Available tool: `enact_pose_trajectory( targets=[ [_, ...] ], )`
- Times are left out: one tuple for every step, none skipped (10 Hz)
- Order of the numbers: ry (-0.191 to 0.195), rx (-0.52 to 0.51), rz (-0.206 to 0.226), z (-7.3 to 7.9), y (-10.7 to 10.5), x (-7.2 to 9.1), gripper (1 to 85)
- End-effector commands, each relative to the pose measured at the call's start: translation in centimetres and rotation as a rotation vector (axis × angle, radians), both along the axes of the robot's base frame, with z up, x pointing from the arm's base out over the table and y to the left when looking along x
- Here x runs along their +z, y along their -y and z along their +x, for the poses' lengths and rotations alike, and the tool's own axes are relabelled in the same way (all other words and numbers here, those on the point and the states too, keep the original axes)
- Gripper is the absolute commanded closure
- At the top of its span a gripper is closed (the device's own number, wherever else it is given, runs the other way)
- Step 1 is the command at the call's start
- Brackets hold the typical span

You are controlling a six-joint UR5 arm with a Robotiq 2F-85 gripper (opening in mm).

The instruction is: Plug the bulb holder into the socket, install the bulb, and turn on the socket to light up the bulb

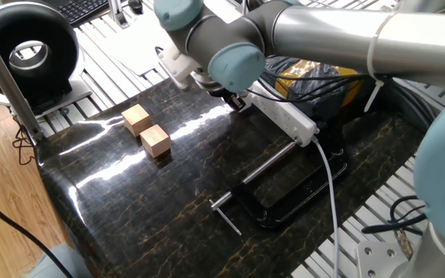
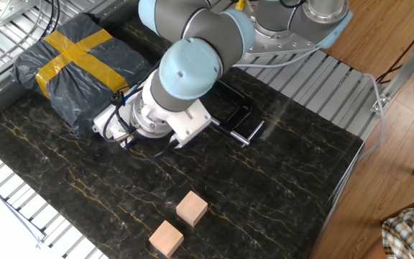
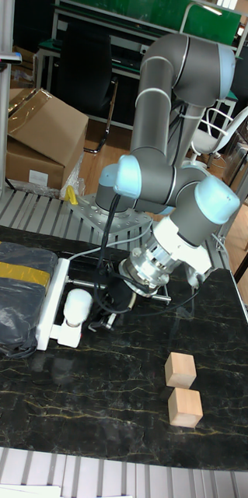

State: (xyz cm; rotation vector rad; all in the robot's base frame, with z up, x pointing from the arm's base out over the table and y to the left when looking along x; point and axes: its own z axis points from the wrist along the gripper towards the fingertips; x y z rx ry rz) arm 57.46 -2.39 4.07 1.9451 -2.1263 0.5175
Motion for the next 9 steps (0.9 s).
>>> enact_pose_trajectory(
  targets=[
    [-0.008, -0.003, 0.133, -0.4, -3.3, 0.7, 84.3],
    [-0.007, 0.003, 0.165, -0.5, -4.1, 1.1, 84.3],
    [-0.015, -0.003, 0.183, -0.9, -4.6, 1.7, 84.3],
    [-0.034, -0.009, 0.197, -1.7, -5.1, 2.6, 84.3],
    [-0.020, 0.018, 0.202, -1.8, -5.2, 4.6, 84.3],
    [0.003, 0.046, 0.236, -1.4, -5.5, 6.5, 84.3],
    [-0.007, 0.028, 0.307, -2.2, -6.0, 8.2, 84.3],
    [-0.019, 0.014, 0.329, -2.8, -5.2, 10.4, 84.3],
    [-0.021, 0.022, 0.333, -3.0, -4.0, 12.0, 84.3]
  ],
)
